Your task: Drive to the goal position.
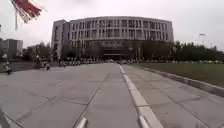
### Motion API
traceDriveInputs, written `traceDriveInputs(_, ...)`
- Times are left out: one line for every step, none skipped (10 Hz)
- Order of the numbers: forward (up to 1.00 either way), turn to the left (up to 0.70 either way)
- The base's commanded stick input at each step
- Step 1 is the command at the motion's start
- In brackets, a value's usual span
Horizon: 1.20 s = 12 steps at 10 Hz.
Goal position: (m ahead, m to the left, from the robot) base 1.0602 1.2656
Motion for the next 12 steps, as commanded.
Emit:
traceDriveInputs(0.00, -1.00)
traceDriveInputs(0.00, -1.00)
traceDriveInputs(0.00, -1.00)
traceDriveInputs(0.00, -1.00)
traceDriveInputs(0.00, -1.00)
traceDriveInputs(0.00, -1.00)
traceDriveInputs(0.00, -1.00)
traceDriveInputs(0.00, -1.00)
traceDriveInputs(0.00, -1.00)
traceDriveInputs(0.00, -1.00)
traceDriveInputs(0.00, -1.00)
traceDriveInputs(0.00, -1.00)
